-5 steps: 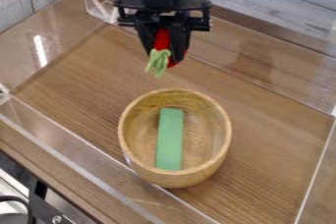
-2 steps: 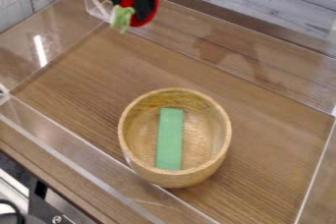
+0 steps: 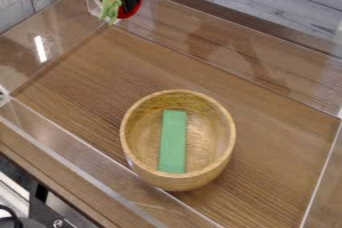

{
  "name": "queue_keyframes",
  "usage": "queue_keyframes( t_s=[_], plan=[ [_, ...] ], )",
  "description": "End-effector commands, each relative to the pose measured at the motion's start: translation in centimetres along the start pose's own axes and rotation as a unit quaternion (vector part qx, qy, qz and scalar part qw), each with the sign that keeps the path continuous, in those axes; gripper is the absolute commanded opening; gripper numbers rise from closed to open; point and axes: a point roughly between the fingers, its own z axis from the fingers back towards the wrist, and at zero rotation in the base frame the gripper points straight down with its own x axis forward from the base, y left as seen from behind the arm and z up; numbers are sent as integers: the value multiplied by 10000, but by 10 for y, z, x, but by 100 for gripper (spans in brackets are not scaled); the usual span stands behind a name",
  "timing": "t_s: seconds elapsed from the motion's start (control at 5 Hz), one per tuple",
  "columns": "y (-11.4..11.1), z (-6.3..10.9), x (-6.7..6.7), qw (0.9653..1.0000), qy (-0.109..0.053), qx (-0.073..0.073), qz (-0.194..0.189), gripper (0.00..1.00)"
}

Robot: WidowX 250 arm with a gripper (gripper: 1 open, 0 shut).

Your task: Move the red object to the left side of the table

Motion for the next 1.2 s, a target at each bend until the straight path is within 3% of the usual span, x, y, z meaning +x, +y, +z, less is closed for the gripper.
queue_keyframes(
  t_s=[0.0, 0.2, 0.6, 1.0],
  plan=[
    [1, 2, 10, 9997, -172, 64, 153, 0],
    [4, -6, 16, 9994, -141, 84, 314, 0],
    [21, -1, 32, 10000, -76, 42, -26, 0],
    [22, -4, 34, 9996, -16, 54, 262, 0]
  ],
)
